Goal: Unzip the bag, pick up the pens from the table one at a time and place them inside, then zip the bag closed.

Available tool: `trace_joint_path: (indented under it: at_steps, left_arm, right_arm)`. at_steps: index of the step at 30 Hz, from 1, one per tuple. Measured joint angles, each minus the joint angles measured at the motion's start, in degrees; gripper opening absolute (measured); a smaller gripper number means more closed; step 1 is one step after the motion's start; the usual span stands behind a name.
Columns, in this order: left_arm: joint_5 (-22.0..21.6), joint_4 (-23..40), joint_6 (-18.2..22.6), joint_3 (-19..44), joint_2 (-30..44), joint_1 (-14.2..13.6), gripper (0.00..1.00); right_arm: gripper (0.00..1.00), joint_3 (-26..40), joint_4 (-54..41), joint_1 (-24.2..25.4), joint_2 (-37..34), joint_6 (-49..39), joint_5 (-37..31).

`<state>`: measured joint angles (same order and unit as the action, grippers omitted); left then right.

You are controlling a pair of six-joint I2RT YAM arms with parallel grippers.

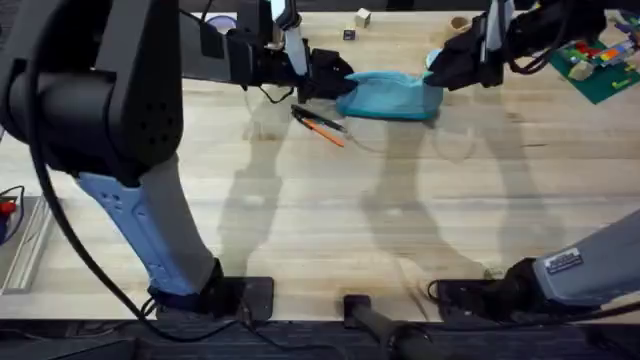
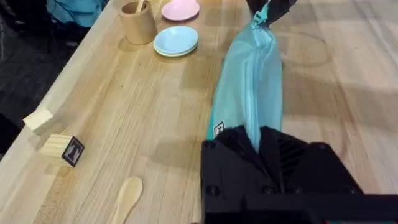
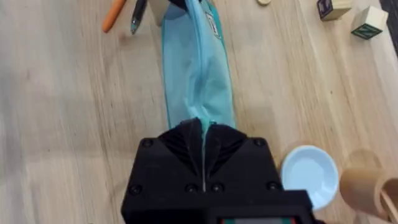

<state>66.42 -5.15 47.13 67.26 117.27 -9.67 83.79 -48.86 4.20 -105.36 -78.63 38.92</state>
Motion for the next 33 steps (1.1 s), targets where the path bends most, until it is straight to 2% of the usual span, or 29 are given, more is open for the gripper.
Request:
trace_joint_path:
  at_steps: [13,20,33]
  left_arm:
    - [0.45,0.04,0.00,0.00,0.00,0.00,0.042]
    - [0.43,0.02,0.00,0.01,0.00,0.00,0.042]
    - [0.70,0.02,0.00,-0.01,0.00,0.02,0.042]
  right_arm:
    - [0.031,0.42,3.09,-7.97,-0.14,0.06,2.04]
    - [0.031,0.44,8.89,-12.02,-1.47,1.72,2.27]
    - [0.031,0.44,12.39,-16.38,-1.53,4.86,0.71]
